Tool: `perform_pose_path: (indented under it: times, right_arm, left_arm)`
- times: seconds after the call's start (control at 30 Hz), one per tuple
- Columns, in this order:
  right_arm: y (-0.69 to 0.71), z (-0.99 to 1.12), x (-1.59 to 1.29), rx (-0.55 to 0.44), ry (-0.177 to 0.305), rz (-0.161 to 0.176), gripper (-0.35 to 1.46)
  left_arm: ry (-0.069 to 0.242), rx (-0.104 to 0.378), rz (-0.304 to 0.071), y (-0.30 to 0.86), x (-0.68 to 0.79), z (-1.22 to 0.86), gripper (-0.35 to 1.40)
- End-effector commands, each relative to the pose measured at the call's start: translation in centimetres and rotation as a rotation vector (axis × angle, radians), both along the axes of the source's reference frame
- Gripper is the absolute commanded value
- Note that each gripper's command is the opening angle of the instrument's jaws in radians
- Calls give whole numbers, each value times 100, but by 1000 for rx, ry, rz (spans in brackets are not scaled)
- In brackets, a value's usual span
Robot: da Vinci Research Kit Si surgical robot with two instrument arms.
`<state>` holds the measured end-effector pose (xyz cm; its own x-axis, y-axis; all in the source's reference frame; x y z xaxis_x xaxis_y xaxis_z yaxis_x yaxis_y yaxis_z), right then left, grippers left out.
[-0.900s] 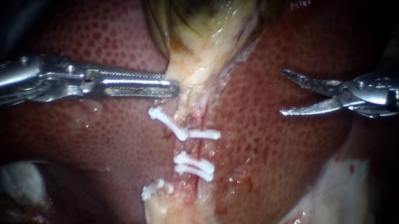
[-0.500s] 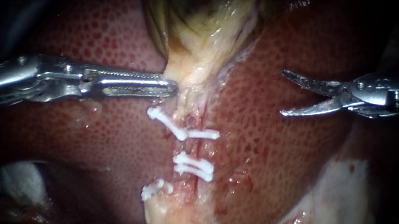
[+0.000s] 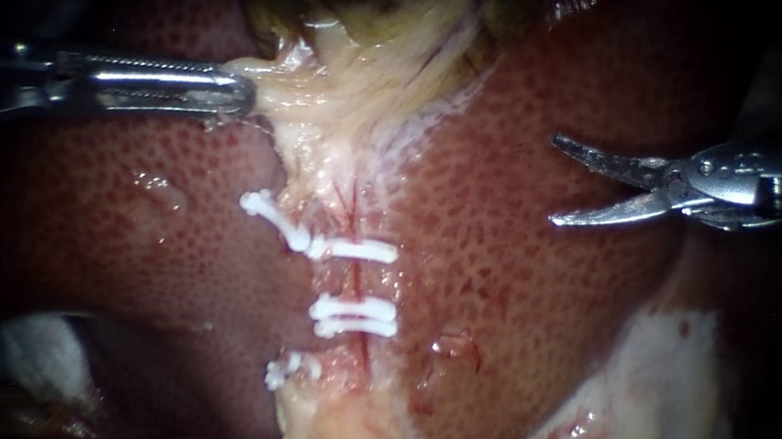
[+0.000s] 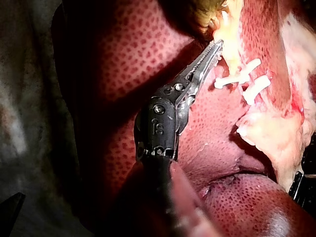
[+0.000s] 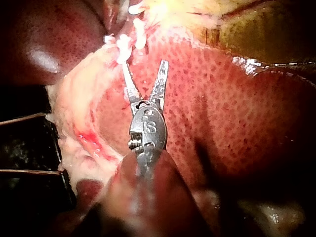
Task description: Go to the cutting position right tube
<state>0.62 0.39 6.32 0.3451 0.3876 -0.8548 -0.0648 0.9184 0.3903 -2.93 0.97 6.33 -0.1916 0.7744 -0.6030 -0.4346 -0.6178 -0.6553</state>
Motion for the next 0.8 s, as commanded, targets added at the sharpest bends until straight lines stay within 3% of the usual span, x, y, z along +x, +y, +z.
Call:
perform_pose_path:
  times: [0.03, 0.23, 0.6, 0.8]
  right_arm:
    - [-1, 1, 0, -1, 4, 0, 143]
    - [-15, 21, 11, 6, 1, -25, 143]
    - [-94, 123, 80, 104, -48, -126, 143]
    - [-130, 163, 111, 153, -70, -174, 143]
  left_arm:
    - [0, -1, -1, 0, 0, 0, -35]
    - [0, -1, -1, 0, 0, 0, -35]
    - [1, -1, -2, -1, 0, -3, -35]
    - [0, -1, -2, -1, 1, -3, -35]
